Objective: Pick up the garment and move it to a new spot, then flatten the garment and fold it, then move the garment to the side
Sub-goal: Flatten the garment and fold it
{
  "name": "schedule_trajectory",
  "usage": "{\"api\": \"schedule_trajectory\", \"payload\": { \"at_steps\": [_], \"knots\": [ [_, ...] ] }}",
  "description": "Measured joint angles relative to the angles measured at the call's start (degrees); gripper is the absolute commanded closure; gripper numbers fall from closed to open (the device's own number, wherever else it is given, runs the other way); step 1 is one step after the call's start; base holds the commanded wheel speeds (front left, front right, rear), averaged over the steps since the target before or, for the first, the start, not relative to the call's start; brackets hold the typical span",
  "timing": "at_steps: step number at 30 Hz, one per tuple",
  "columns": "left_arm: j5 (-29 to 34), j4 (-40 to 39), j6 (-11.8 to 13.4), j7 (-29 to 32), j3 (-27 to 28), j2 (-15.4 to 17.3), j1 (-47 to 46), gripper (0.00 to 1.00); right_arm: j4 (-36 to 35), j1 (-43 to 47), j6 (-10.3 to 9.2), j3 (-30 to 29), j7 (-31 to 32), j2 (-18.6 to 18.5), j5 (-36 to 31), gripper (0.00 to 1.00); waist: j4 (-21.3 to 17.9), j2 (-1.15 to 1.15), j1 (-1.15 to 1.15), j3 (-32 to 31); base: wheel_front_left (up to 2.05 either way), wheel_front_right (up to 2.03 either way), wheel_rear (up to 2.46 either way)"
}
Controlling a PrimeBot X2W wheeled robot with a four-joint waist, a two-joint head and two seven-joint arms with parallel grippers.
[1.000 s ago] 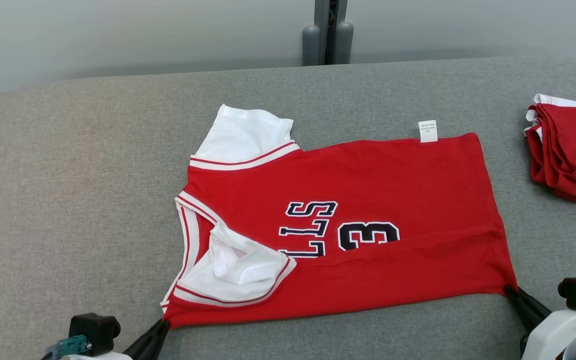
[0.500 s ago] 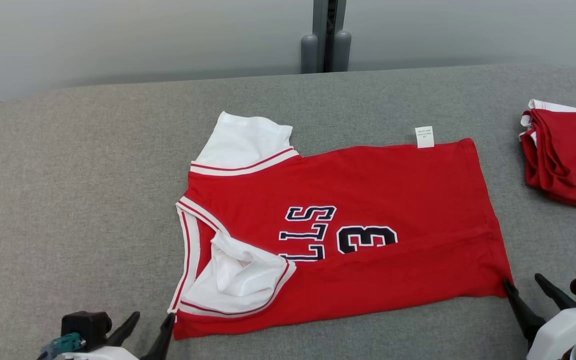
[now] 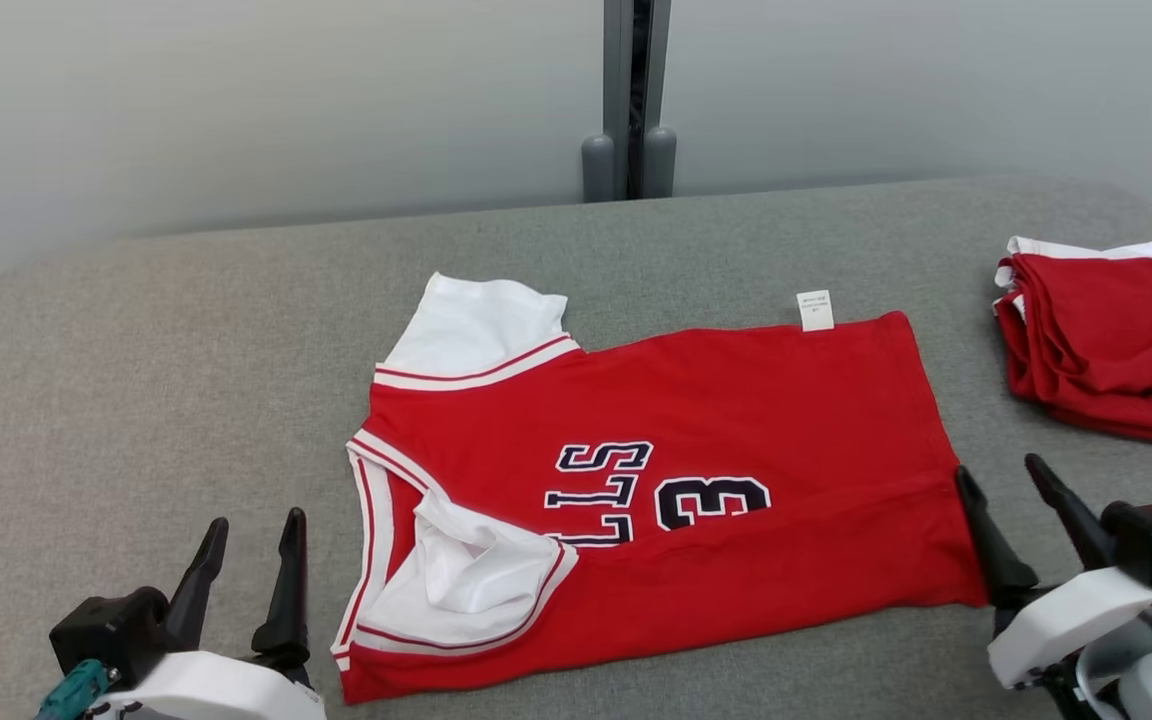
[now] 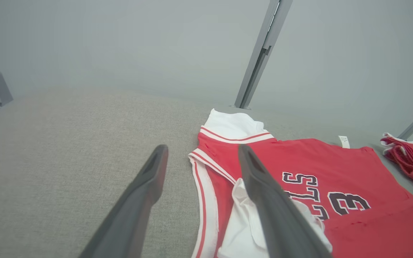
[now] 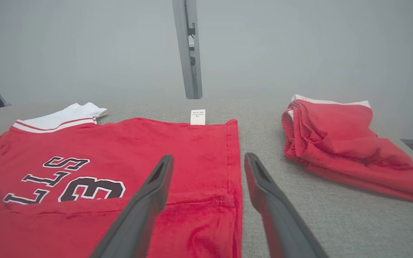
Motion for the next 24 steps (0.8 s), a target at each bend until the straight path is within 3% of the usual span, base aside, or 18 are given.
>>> {"api": "schedule_trajectory", "payload": {
  "at_steps": [4, 8, 16, 24],
  "knots": [
    [0.4, 1.3, 0.3, -2.5, 0.4, -2.8, -0.1, 0.0, -3.1, 2.4, 0.0, -2.4, 0.0, 3.5, -4.2, 0.0, -0.5, 0.0, 0.0, -1.8, 0.0, 0.0, 0.0],
    [0.5, 5.2, -1.3, -2.2, -1.1, -4.2, -3.2, 0.0, -3.3, 3.5, 0.01, -2.1, 0.0, 5.1, -5.7, 0.0, -1.0, 0.0, 0.0, -2.5, 0.0, 0.0, 0.0],
    [1.1, 16.8, -5.8, 2.1, -3.8, -7.1, -19.3, 0.0, -2.6, -0.2, 0.0, 0.2, 0.0, 6.0, -6.3, 0.0, -2.4, 0.0, 0.0, -0.2, 0.0, 0.0, 0.0],
    [2.6, 31.7, -9.1, 6.1, -5.5, -9.6, -37.4, 0.0, -3.3, -6.8, 0.01, 2.2, 0.0, 6.7, -5.8, 0.0, -4.1, 0.0, 0.0, 6.7, 0.0, 0.0, 0.0]
  ]
}}
